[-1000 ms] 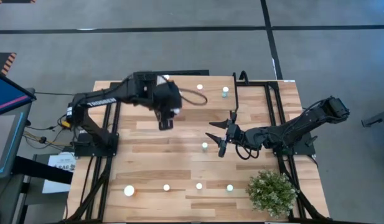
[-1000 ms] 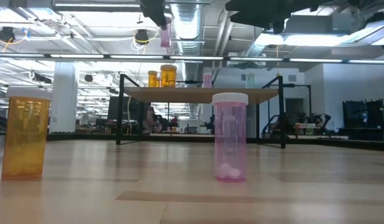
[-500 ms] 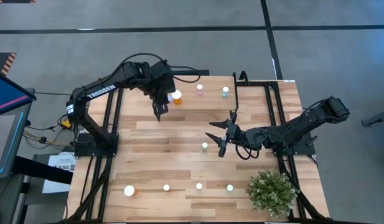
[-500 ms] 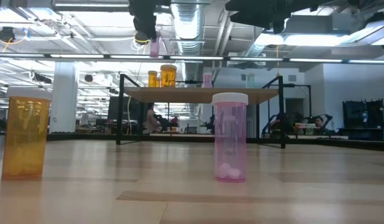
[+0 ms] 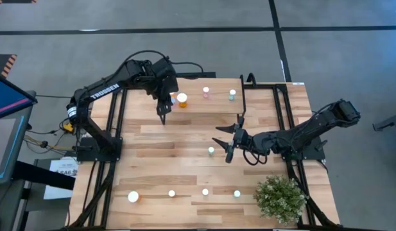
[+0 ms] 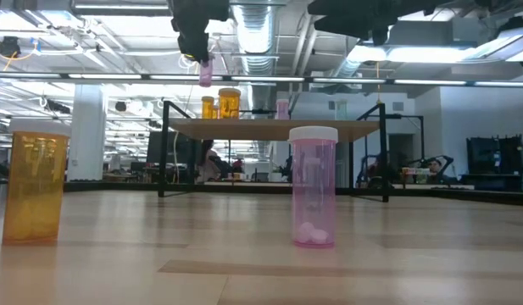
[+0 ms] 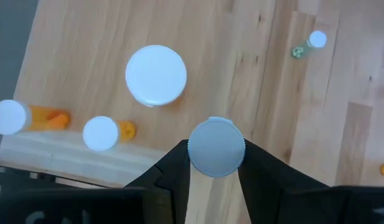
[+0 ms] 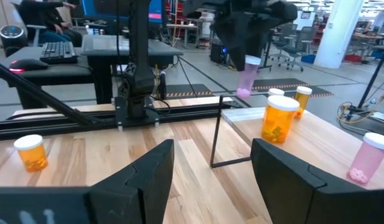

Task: Pick and place medicine bottles onto shelf by color
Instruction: Put the top pink pill bottle on the shelf

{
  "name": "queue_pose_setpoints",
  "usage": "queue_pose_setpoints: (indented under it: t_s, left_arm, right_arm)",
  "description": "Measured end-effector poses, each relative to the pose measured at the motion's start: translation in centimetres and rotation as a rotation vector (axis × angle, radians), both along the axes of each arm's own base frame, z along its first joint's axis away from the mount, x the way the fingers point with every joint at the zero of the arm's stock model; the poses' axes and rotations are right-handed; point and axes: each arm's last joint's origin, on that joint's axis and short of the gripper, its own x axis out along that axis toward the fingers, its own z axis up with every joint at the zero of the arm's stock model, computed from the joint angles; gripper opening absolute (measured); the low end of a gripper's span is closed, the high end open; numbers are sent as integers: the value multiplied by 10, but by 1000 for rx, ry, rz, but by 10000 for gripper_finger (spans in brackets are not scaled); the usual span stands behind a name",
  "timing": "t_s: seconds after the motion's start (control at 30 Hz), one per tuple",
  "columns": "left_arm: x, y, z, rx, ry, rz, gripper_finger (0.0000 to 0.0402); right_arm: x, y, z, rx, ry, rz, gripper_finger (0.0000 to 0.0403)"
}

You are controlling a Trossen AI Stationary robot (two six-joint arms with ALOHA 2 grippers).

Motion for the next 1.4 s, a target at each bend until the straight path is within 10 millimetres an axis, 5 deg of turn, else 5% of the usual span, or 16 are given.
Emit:
queue_pose_setpoints:
  t_s: [0.47, 0.87, 1.4]
  left_arm:
    - [-37, -16, -3, 52, -120, 19, 100]
    - [-27, -5, -37, 73, -106, 30, 100]
    - [-39, 17, -65, 28, -66, 116, 100]
  right_arm:
    - [-1, 4, 1, 3, -9, 14, 235]
    - [0, 0, 3, 3, -33, 0, 235]
    - [0, 0, 3, 0, -28, 0, 235]
